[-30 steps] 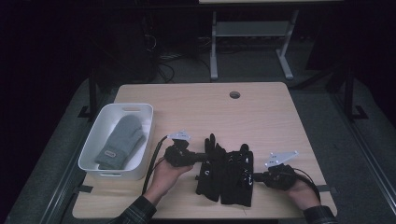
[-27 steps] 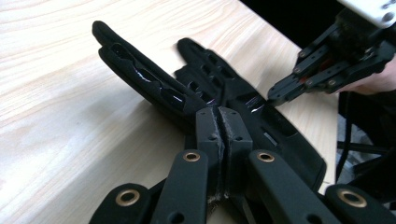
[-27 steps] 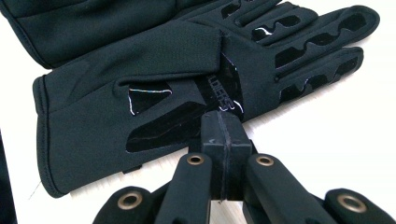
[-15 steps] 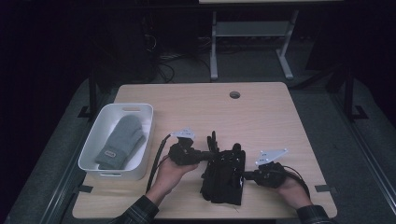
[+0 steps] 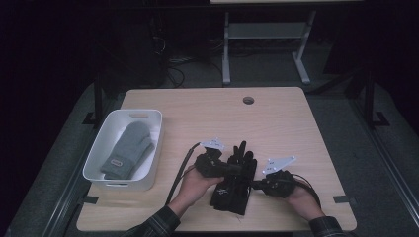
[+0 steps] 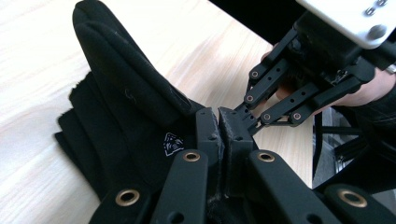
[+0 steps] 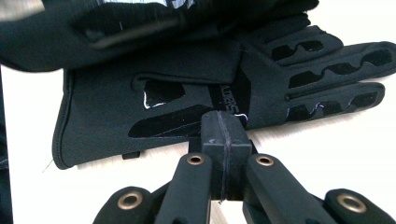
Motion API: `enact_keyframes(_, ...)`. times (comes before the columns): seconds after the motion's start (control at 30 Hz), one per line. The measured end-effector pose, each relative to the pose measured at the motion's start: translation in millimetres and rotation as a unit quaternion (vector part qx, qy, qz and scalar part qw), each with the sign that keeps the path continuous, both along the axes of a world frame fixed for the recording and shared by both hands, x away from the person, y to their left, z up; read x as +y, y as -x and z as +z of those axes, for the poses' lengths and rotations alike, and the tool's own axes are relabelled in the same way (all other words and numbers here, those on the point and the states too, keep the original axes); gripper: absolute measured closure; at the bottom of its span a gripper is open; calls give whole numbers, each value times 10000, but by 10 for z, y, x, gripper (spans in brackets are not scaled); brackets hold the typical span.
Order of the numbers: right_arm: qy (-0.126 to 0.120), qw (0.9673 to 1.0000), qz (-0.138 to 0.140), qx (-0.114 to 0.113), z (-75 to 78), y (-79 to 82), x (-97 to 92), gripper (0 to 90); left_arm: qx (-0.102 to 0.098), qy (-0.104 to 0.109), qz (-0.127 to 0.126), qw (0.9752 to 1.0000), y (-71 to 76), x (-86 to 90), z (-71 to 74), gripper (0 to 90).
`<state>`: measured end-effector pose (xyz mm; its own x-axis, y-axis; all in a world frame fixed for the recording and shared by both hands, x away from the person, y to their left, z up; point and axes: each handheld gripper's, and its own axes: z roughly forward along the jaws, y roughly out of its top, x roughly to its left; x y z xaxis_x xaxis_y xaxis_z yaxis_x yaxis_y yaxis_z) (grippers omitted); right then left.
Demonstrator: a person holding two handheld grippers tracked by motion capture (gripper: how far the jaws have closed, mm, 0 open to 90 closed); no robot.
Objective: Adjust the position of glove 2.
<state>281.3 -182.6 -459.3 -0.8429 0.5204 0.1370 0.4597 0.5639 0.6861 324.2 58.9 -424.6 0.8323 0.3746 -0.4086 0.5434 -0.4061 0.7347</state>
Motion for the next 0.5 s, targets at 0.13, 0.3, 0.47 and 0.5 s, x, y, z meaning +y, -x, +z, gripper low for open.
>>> enact_keyframes(0.13, -14, 10000, -3, 23, -3, -5, 24, 900, 38, -61, -42, 10000, -15, -77, -55, 874)
enact_keyframes(0.3, 6, 10000, 12, 15, 0, -18, 34, 900, 153, -139, -131, 9997, -36, -172, -158, 872)
enact_keyframes(0.47, 5, 10000, -18, -20, 6, -16, 4, 900, 170, -107, -134, 9997, -24, -214, -178, 817)
enact_keyframes(0.5, 0, 10000, -55, -51, 9, -16, -23, 900, 137, -61, -106, 9998, -20, -207, -161, 790)
